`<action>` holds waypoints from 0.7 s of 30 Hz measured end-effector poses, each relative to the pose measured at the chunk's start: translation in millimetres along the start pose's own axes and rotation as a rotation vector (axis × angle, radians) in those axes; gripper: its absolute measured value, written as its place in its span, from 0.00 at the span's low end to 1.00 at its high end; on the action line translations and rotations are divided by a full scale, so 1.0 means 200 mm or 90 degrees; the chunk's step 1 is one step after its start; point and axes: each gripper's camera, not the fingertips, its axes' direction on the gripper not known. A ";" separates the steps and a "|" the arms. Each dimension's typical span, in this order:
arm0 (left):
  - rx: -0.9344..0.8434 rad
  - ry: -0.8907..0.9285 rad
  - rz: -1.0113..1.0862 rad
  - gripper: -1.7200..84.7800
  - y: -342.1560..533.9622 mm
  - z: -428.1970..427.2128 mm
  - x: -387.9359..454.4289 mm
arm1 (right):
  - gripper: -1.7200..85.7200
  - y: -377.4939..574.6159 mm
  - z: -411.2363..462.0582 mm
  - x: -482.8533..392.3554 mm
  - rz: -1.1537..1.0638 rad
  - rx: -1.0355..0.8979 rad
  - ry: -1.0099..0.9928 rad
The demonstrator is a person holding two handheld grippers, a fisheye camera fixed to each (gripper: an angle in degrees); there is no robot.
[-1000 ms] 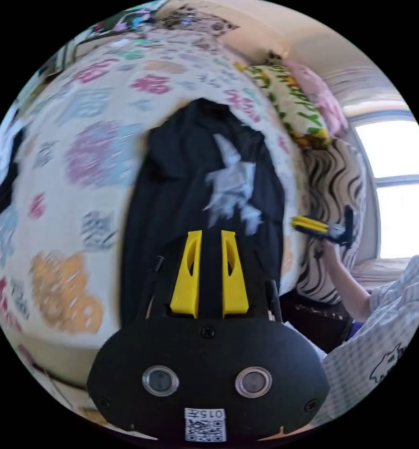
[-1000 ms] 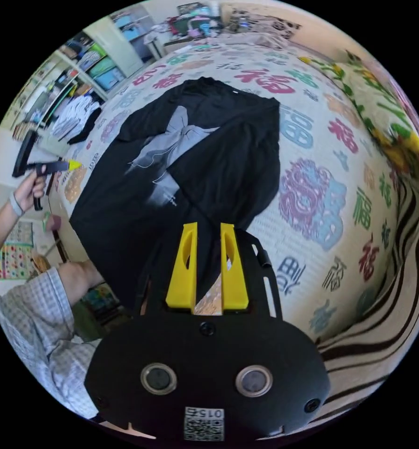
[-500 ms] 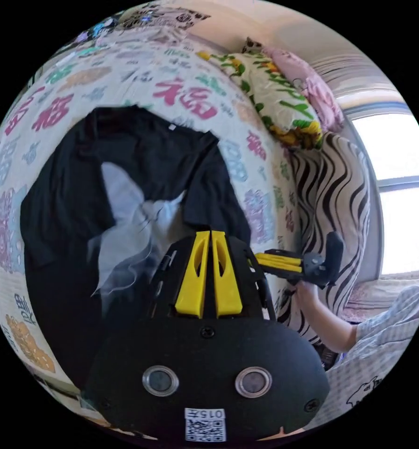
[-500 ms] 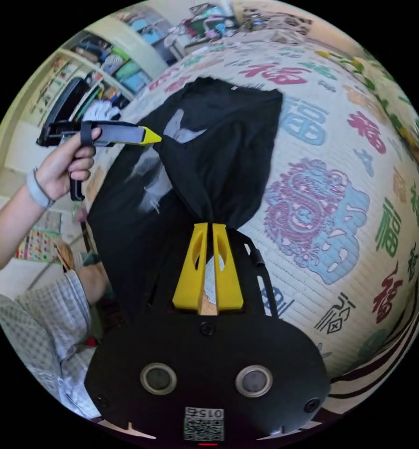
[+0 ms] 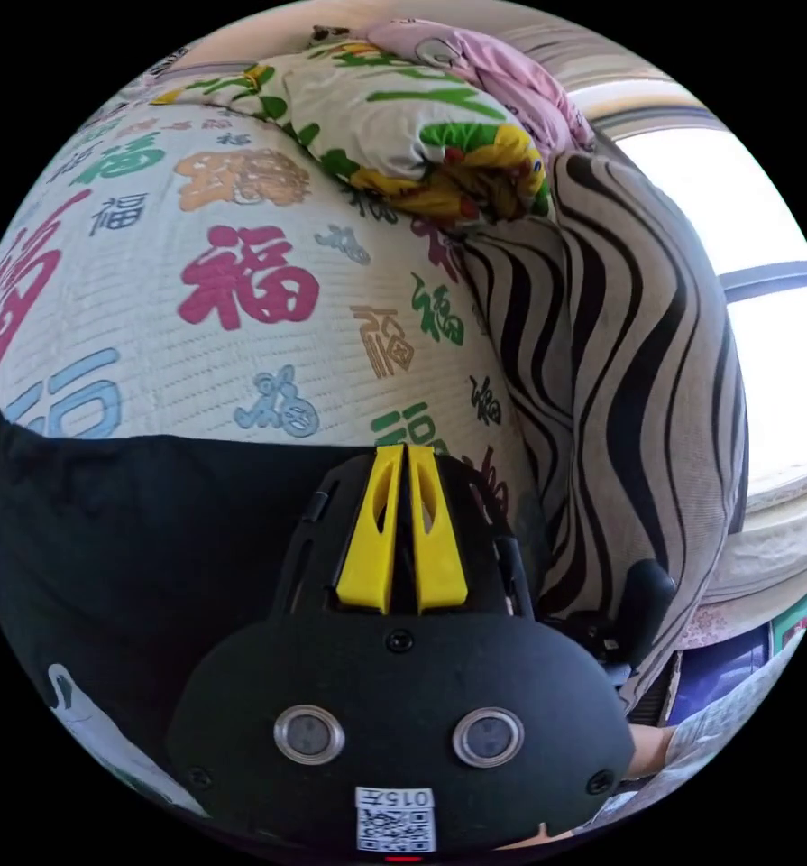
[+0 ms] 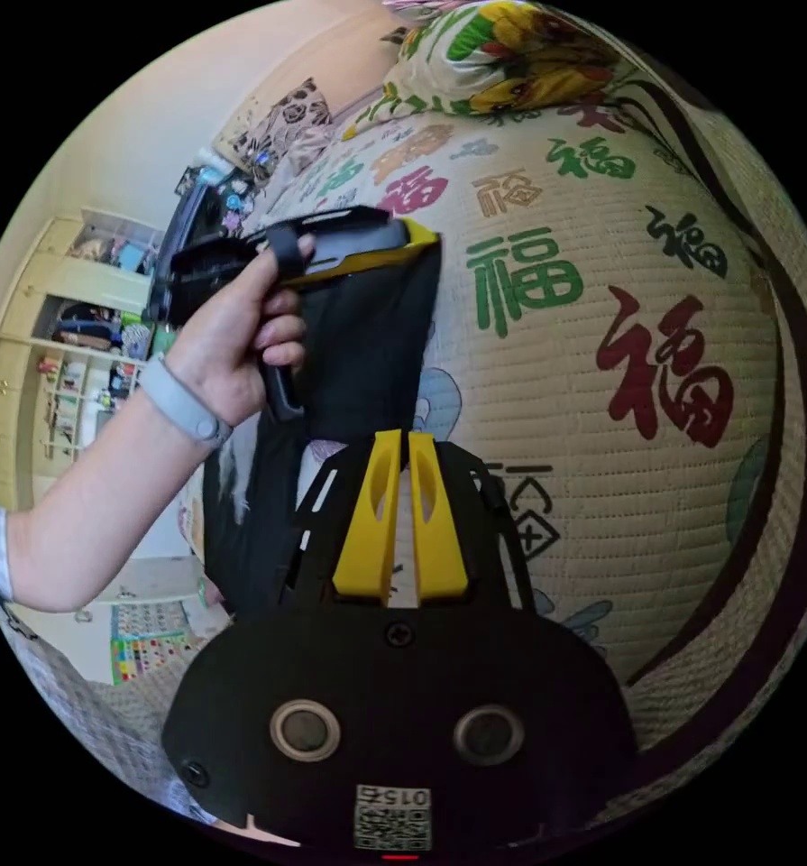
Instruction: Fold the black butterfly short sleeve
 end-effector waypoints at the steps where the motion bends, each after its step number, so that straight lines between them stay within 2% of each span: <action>1: -0.005 0.006 0.006 0.04 0.00 0.03 0.03 | 0.02 -0.01 0.04 -0.02 -0.021 -0.013 0.015; 5: -0.001 0.066 0.003 0.05 0.04 0.02 0.07 | 0.03 -0.02 0.14 -0.03 -0.013 -0.020 0.015; 7: 0.025 0.106 0.000 0.06 0.10 -0.08 0.07 | 0.03 0.00 0.18 -0.02 0.010 -0.023 0.035; 11: 0.062 0.114 0.007 0.05 0.31 -0.33 0.03 | 0.03 0.02 0.29 -0.07 -0.004 -0.072 0.095; 16: 0.059 0.034 -0.073 0.06 0.83 -0.84 -0.29 | 0.03 0.09 0.40 -0.24 -0.025 -0.089 0.200; 21: 0.070 -0.128 -0.197 0.08 1.33 -1.41 -0.68 | 0.04 0.03 0.57 -0.51 -0.059 -0.071 0.107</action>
